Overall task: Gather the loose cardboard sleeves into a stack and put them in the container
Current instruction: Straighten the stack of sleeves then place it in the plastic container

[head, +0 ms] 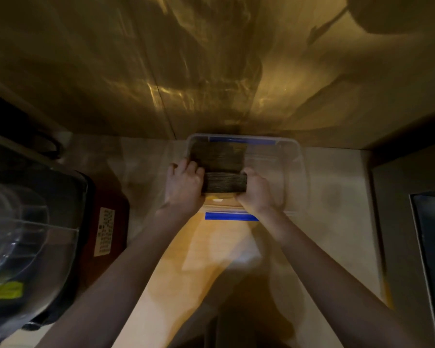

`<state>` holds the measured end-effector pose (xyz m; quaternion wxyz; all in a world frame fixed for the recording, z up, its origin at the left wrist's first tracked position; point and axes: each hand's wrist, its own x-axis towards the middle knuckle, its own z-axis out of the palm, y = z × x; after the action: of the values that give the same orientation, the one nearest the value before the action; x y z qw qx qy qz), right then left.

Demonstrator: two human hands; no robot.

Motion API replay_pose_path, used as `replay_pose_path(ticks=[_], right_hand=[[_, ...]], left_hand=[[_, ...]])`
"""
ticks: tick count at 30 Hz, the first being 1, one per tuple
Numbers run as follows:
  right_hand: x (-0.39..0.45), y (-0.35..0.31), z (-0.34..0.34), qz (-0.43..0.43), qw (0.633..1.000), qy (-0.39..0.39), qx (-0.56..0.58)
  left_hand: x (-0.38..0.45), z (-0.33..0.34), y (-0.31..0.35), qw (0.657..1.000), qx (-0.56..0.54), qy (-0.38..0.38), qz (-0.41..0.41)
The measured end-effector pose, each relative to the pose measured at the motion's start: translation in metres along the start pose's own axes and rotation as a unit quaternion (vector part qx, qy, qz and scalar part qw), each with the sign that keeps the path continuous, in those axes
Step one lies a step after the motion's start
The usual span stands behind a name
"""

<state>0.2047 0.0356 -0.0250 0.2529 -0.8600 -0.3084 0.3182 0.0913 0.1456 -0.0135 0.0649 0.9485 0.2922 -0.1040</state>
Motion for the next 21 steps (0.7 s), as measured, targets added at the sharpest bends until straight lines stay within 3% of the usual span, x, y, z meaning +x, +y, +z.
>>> replay_pose_path(ticks=[11,17,19,21], right_hand=[[0.005,-0.007,-0.001,0.045,0.994,-0.041,0.092],[0.008,-0.009,-0.002,0.067,0.987,-0.025,0.142],[0.009,-0.01,-0.001,0.102,0.974,-0.013,0.199],[0.013,-0.011,0.0,0.185,0.928,-0.025,0.321]], left_hand=[[0.001,-0.005,-0.003,1.0,0.001,0.013,-0.015],[0.0,-0.003,-0.005,0.999,-0.035,0.013,-0.032],[-0.001,-0.002,-0.004,0.998,-0.044,0.016,-0.038],[-0.001,0.0,-0.003,0.997,-0.059,0.017,-0.04]])
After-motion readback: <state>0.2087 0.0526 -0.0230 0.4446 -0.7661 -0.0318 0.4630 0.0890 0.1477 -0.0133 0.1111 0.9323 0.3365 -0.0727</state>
